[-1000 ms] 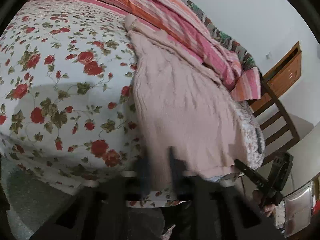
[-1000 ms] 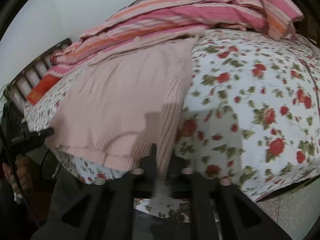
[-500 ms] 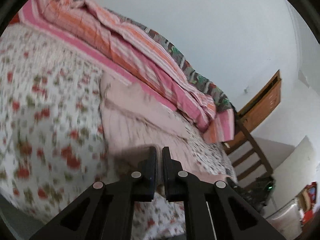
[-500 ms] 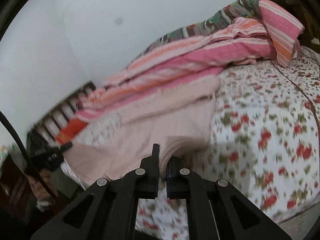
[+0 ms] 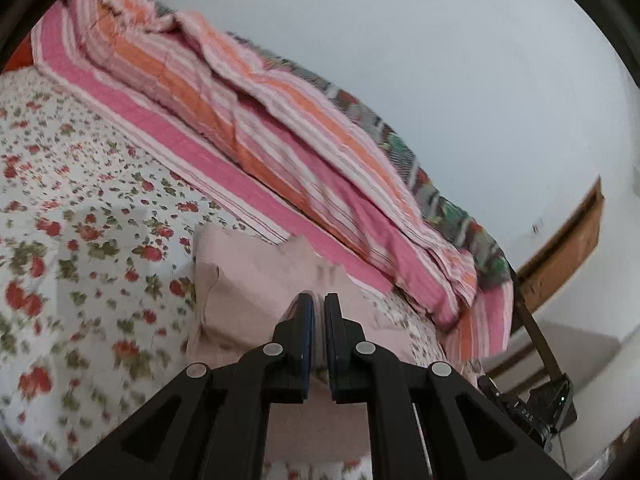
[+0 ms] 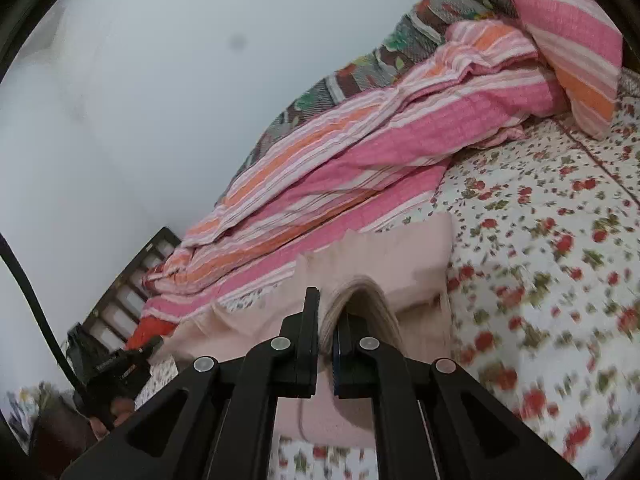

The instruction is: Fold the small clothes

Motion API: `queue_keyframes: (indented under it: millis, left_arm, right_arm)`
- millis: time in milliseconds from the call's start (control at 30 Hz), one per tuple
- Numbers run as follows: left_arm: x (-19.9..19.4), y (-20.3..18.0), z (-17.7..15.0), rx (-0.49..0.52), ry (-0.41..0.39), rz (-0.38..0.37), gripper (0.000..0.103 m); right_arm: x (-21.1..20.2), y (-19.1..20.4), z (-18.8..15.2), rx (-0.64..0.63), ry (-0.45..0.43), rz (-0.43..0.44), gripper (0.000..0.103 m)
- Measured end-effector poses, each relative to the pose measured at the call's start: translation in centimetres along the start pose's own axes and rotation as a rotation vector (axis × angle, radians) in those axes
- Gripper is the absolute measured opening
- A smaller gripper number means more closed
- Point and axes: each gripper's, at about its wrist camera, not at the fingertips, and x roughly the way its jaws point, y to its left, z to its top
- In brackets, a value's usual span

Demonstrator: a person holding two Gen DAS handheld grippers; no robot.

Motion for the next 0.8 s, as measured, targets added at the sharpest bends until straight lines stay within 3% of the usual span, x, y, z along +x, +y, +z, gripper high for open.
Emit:
queue_keyframes:
  millis: [367, 533, 600, 633, 667, 700, 733, 767, 800]
  left_arm:
    - [9.9, 2.6, 4.2, -0.036, 0.034, 0.100, 0.007]
    - [13.5, 3.4, 5.4, -0.046, 0.071, 0.131, 0.007]
    - [15.0, 3.7, 5.6, -0.062, 0.096, 0.136, 0.008]
    - [15.5, 3.9, 5.7, -0.067, 0.103, 0.151, 0.014]
    - [15.9, 4.1, 5.9, -0.068, 0.109, 0.166, 0.027]
    - [16.1, 4.1, 5.9, -0.066, 0.113, 0.164, 0.036]
    - [16.1, 4.1, 5.9, -0.067, 0.112, 0.156, 0.055]
    - [15.7, 4.1, 5.7, -0.063, 0.101, 0.137, 0.066]
    - [15.4, 3.8, 5.6, -0.054, 0.086, 0.120, 0.067]
  right_arm:
    - [9.3, -2.4, 4.7, 0.041, 0.053, -0.018, 0.005]
    - [13.9, -3.7, 5.5, 0.002, 0.108, -0.089, 0.005]
    - [15.2, -4.4, 5.4, -0.005, 0.128, -0.116, 0.010]
    - [15.8, -5.0, 5.3, -0.001, 0.135, -0.147, 0.017]
    - [16.2, -5.4, 5.3, 0.005, 0.144, -0.156, 0.031]
    - [16.4, -5.8, 5.3, 0.013, 0.153, -0.153, 0.035]
    - [16.4, -5.9, 5.1, 0.012, 0.164, -0.145, 0.037]
    - [16.3, -5.8, 5.0, 0.001, 0.172, -0.145, 0.037]
    - [16.0, -5.6, 4.8, -0.023, 0.177, -0.147, 0.037]
